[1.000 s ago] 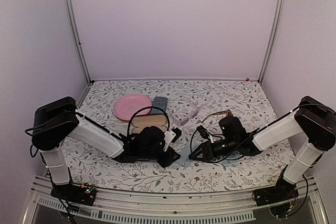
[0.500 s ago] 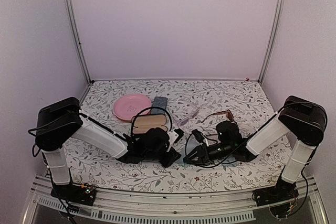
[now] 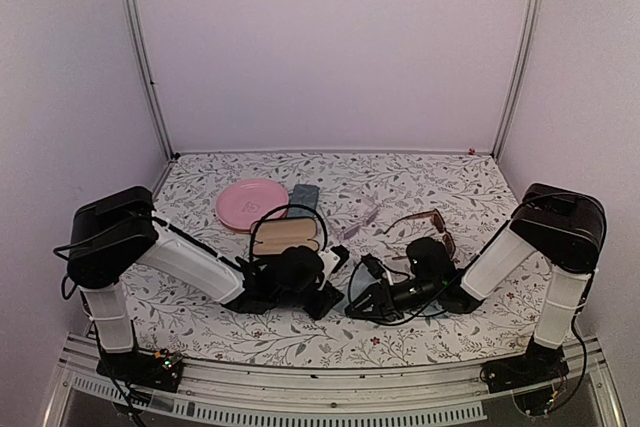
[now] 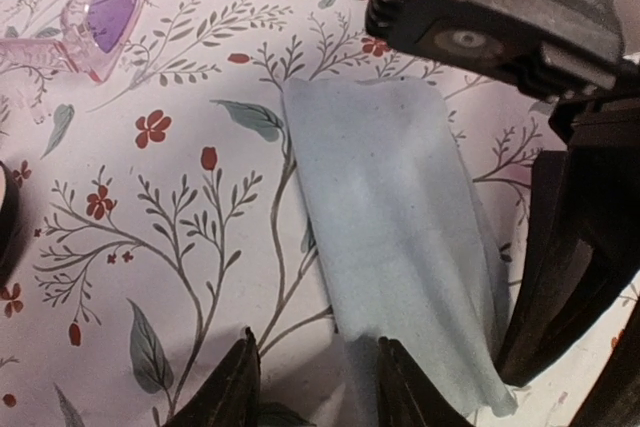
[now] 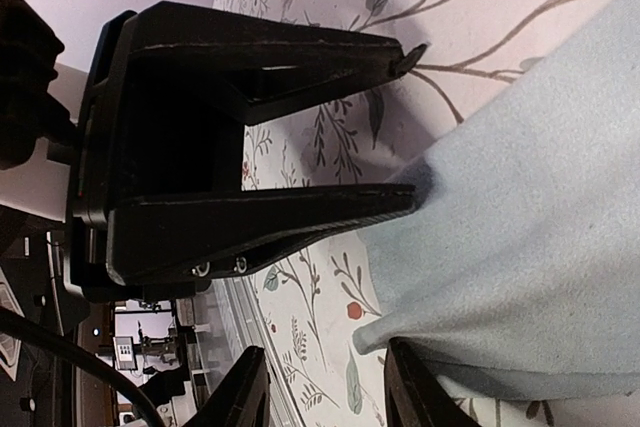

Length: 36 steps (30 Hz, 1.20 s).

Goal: Organize the sunglasses
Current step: Smooth out the folded cleaning cloth at the center of the board.

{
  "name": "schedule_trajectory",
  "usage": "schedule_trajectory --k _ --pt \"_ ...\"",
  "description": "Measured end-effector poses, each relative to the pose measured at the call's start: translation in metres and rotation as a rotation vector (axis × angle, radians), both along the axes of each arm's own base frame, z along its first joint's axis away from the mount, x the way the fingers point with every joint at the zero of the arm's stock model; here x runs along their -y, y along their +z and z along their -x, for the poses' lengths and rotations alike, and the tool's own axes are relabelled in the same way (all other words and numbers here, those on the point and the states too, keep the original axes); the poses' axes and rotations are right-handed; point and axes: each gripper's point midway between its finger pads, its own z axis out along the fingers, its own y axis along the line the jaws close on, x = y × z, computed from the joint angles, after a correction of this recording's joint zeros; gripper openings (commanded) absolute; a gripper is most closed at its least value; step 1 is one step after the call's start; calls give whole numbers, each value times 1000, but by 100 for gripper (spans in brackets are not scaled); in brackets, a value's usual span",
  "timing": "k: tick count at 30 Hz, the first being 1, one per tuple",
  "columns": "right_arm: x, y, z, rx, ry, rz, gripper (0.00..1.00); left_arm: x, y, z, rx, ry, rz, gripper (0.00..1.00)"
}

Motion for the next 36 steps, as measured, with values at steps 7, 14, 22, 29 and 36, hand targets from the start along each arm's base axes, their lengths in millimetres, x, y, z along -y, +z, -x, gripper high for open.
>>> schedule_trajectory --k 7,14,22,29,36 --pt "0 -3 -2 -5 -18 23 41 0 -1 0 2 13 -1 41" --pt "3 -4 -6 -8 -53 65 40 -1 -1 1 7 22 -3 41" --pt "9 -4 -9 -14 -93 107 40 -1 -1 0 15 30 -9 41" --pt "13 -4 -8 -17 -105 125 40 -2 -2 0 23 37 -15 41" --pt "18 -4 -5 -22 -104 133 41 -1 -3 0 37 43 -20 40"
